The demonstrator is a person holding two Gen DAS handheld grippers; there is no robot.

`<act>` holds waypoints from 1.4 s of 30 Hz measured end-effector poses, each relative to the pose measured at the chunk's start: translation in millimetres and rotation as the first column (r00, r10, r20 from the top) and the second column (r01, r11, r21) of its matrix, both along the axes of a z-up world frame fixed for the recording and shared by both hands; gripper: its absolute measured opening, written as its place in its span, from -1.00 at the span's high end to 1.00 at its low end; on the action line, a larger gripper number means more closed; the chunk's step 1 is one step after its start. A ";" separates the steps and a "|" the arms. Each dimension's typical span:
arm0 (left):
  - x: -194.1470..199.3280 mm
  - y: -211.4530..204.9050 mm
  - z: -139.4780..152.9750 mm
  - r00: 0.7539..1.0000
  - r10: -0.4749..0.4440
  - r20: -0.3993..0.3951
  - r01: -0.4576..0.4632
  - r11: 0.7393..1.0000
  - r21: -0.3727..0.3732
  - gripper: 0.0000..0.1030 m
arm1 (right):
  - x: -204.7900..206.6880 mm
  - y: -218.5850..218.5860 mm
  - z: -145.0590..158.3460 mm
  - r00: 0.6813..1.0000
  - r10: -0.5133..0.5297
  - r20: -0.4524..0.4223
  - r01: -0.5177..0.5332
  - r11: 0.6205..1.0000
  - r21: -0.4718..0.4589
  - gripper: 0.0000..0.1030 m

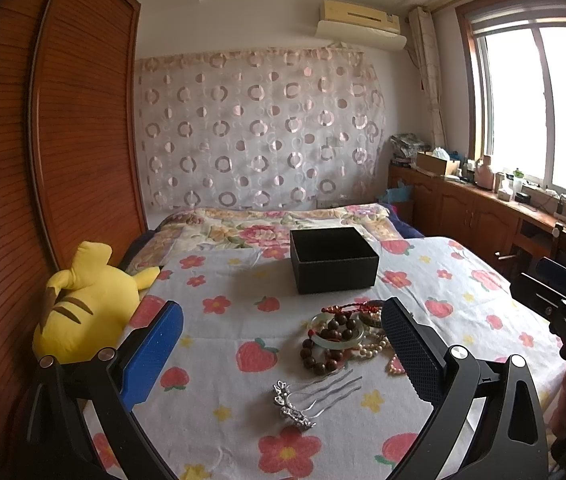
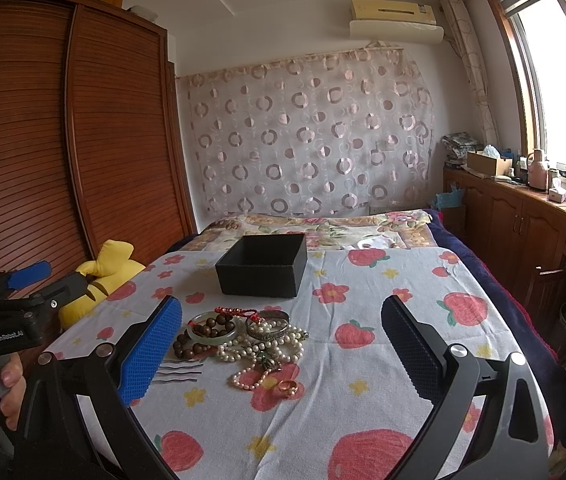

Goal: Organize jewelry

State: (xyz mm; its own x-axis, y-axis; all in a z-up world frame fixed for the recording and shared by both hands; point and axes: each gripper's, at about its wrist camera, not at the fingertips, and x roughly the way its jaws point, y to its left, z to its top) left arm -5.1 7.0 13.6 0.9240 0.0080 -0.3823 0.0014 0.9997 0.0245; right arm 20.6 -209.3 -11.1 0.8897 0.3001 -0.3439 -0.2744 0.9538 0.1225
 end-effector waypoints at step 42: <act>50.7 34.3 -112.5 0.927 -0.098 -0.362 0.089 0.995 -0.041 -0.86 | 68.5 16.0 -87.3 0.882 0.246 -0.402 -0.340 0.923 -0.180 -0.06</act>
